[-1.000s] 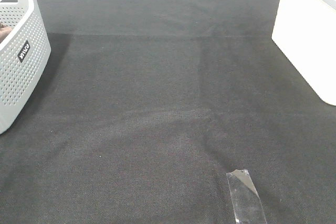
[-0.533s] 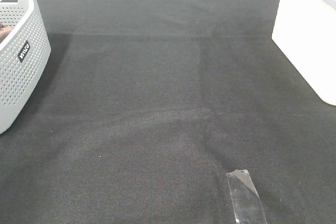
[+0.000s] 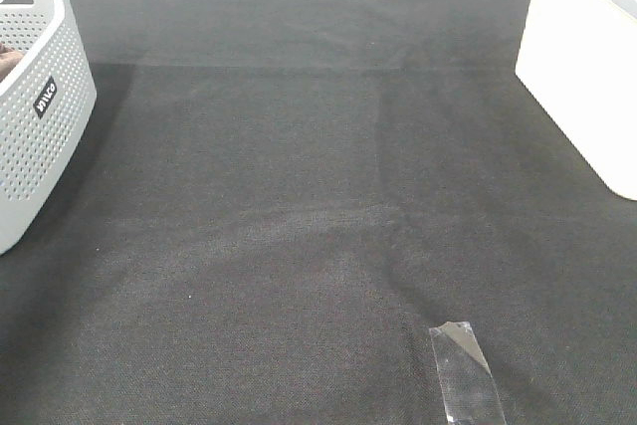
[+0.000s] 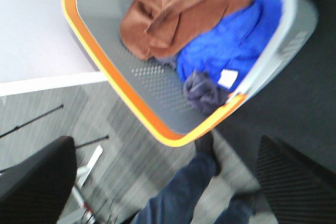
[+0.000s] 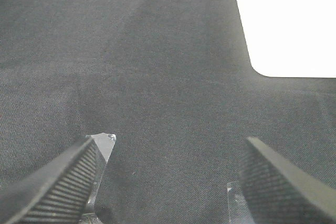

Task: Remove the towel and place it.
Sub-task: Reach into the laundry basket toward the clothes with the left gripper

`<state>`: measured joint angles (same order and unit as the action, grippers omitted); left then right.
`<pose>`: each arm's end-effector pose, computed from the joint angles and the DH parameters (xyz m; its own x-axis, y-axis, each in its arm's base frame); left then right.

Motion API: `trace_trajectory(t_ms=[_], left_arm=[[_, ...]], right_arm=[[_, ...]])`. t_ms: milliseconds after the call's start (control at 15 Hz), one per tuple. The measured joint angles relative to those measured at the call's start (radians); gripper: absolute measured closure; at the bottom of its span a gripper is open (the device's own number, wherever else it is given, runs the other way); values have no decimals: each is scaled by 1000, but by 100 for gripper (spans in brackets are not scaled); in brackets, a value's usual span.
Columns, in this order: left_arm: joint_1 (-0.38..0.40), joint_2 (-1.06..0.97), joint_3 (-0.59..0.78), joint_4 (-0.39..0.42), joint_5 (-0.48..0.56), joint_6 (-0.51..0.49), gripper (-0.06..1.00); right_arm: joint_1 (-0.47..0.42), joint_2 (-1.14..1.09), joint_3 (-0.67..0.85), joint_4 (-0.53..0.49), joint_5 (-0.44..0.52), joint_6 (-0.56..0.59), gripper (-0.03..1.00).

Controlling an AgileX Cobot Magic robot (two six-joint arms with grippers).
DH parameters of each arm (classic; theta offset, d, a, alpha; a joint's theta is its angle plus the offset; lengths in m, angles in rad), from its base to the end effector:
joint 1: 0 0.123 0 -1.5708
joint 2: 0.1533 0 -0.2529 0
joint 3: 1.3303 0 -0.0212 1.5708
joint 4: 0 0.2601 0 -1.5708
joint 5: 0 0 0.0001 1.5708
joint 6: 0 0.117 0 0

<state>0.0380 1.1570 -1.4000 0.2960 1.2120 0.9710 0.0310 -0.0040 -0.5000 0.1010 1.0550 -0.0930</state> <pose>0.2454 0.0413 0.3859 -0.5484 0.8271 -0.1229 0.5701 0.4774 0.6686 0.0580 0.0121 0.2712 -0.4401 -0.0565 -0.8962 -0.1284 0.9917 0.0005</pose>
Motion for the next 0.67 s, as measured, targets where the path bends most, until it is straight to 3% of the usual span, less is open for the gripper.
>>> trace_trajectory(t_ms=[200, 467, 667], left_arm=[[-1, 248, -86, 92, 2, 19, 8], [0, 507, -229, 110, -5, 58, 9], [0, 618, -263, 168, -48, 94, 9]], right_arm=[[0, 0, 0, 0, 0, 0, 25], [0, 0, 0, 0, 0, 0, 25], [0, 0, 0, 0, 0, 0, 25]])
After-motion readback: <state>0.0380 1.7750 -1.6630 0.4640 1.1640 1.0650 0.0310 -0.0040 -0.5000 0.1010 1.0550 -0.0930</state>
